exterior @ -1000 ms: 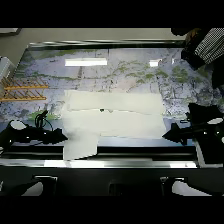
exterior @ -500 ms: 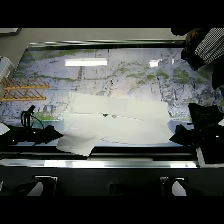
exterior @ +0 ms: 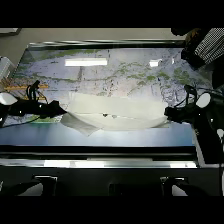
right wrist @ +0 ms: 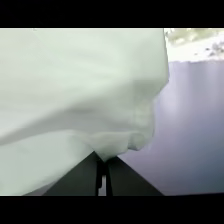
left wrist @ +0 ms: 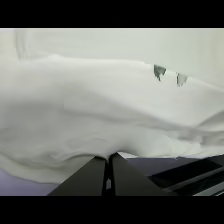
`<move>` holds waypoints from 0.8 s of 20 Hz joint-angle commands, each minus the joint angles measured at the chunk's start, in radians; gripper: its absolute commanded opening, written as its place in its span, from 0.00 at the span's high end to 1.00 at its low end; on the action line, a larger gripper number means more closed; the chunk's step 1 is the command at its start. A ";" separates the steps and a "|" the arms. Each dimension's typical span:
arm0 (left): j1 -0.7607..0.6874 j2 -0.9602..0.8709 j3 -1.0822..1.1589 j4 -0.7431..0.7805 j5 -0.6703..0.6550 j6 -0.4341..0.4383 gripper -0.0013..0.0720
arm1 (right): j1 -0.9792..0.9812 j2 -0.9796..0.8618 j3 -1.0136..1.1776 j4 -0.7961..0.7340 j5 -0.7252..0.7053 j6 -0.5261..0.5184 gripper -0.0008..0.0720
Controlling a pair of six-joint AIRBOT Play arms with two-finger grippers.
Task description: Fold the clothes and pants, and hang the long-sleeved shirts on hangers.
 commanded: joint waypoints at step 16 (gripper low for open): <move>-0.070 -0.620 0.692 -0.006 0.046 -0.149 0.96 | 0.017 -0.336 0.323 -0.038 -0.129 0.057 0.95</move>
